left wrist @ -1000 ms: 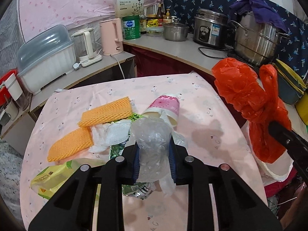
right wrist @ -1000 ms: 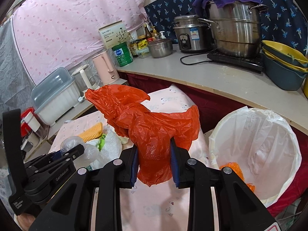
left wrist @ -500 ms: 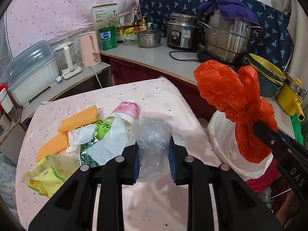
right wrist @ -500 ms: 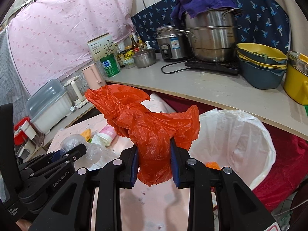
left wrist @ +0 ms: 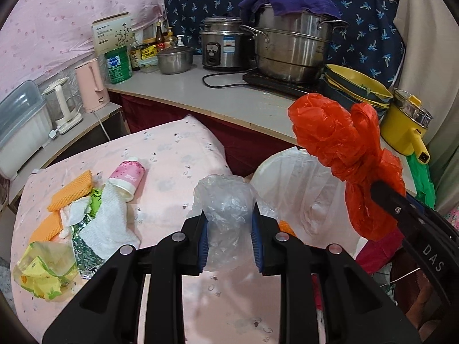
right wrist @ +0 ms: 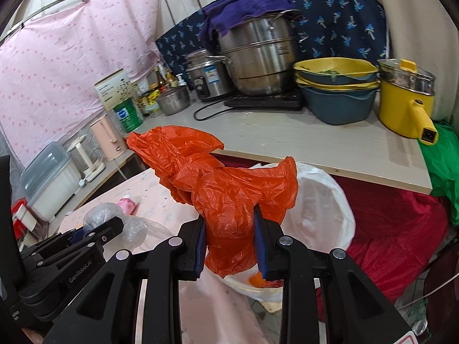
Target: Collect trash
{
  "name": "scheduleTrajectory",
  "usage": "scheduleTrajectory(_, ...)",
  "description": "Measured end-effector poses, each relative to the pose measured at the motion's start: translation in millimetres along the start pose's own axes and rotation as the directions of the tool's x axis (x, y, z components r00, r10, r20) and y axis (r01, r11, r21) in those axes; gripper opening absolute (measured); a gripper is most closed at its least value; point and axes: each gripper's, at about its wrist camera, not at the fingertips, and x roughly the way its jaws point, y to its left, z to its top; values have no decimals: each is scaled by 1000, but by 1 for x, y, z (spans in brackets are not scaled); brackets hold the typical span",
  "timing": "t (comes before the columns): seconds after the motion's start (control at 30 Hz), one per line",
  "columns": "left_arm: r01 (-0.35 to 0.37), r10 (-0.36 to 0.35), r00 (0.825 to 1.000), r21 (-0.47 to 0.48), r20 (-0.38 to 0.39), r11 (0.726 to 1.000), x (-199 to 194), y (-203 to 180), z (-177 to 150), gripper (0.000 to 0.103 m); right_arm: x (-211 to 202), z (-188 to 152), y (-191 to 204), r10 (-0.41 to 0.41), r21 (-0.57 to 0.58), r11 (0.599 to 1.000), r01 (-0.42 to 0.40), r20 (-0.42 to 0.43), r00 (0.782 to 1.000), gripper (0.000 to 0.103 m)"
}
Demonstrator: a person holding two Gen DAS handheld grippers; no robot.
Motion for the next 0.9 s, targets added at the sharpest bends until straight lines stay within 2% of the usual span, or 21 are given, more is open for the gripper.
scheduleTrajectory(0.27, 64, -63, 998, 62, -30, 996, 22, -44, 5, 24, -3, 4, -41, -65, 53, 997, 64, 9, 998, 27)
scheduleTrajectory(0.57, 167, -161, 985, 109, -64, 980, 49, -83, 10, 27, -6, 4, -74, -125, 103, 987, 124, 7, 992, 27)
scheduleTrajectory(0.67, 176, -171, 984, 99, -57, 979, 53, -88, 12, 33, -6, 4, -79, -133, 110, 985, 132, 3, 991, 27)
scheduleTrajectory(0.8, 158, -155, 987, 78, -40, 984, 55, -85, 15, 56, -3, 3, -80, -136, 110, 985, 135, -3, 991, 27)
scheduleTrajectory(0.9, 152, -150, 988, 59, -27, 987, 54, -78, 17, 63, 3, 2, -80, -132, 108, 985, 133, -12, 991, 27)
